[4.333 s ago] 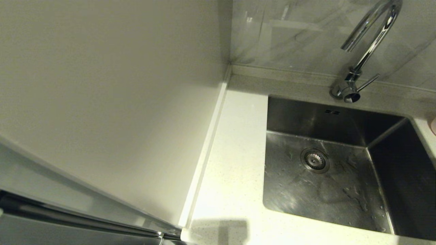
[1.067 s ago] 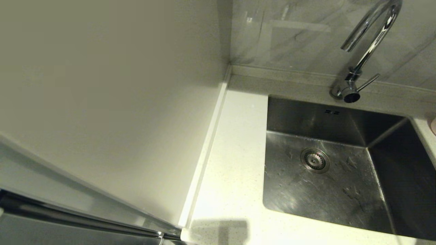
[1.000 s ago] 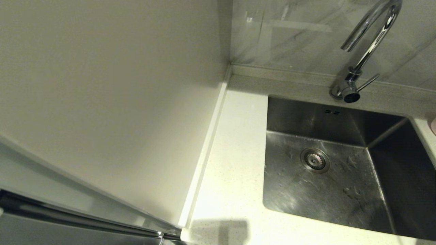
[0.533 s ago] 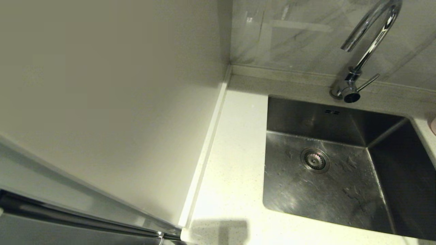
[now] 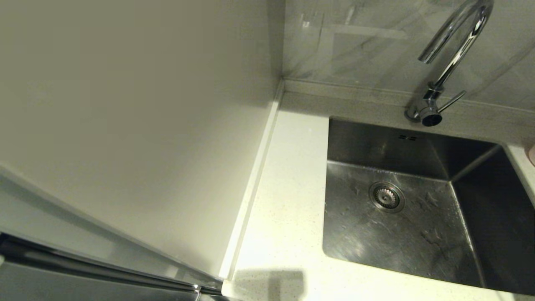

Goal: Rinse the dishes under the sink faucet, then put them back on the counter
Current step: Put a bowl back to the table from the sink

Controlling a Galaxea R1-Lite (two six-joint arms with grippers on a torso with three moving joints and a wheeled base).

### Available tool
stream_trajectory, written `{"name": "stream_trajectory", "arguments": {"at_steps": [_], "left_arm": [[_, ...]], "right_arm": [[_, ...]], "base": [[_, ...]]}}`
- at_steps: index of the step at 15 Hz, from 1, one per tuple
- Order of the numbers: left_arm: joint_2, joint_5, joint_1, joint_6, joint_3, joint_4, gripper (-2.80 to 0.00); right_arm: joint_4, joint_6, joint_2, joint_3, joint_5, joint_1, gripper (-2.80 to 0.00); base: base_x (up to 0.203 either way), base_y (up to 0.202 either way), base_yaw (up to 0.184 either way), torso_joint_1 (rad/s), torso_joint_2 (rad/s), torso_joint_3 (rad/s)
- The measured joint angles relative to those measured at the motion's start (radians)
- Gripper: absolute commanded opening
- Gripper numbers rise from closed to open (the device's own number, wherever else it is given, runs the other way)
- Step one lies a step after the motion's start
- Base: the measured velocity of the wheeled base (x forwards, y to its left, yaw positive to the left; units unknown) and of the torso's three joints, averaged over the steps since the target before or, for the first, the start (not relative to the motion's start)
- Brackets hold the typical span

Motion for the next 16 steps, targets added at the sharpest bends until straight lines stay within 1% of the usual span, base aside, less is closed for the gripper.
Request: {"name": "stream_trajectory", "arguments": {"at_steps": [3, 7, 9, 11, 14, 16], "left_arm": [[0.0, 0.0, 0.0, 0.0, 0.0, 0.0, -2.8], [0.0, 0.0, 0.0, 0.0, 0.0, 0.0, -2.8], [0.0, 0.0, 0.0, 0.0, 0.0, 0.0, -2.8], [0.0, 0.0, 0.0, 0.0, 0.0, 0.0, -2.8], [0.0, 0.0, 0.0, 0.0, 0.0, 0.0, -2.8], [0.0, 0.0, 0.0, 0.0, 0.0, 0.0, -2.8]], "right_arm": [[-0.001, 0.0, 0.001, -0.001, 0.0, 0.0, 0.0], [0.0, 0.013, -0.017, -0.034, 0.024, 0.001, 0.0], [0.009, 0.073, -0.049, -0.065, 0.066, 0.001, 0.0], [0.037, 0.18, -0.094, -0.116, 0.129, 0.006, 0.0], [0.17, 0.287, -0.148, -0.241, 0.201, 0.049, 0.0], [0.258, 0.315, -0.177, -0.311, 0.214, 0.097, 0.0]], "base": [[0.0, 0.0, 0.0, 0.0, 0.0, 0.0], [0.0, 0.0, 0.0, 0.0, 0.0, 0.0], [0.0, 0.0, 0.0, 0.0, 0.0, 0.0], [0.0, 0.0, 0.0, 0.0, 0.0, 0.0], [0.0, 0.0, 0.0, 0.0, 0.0, 0.0], [0.0, 0.0, 0.0, 0.0, 0.0, 0.0]]}}
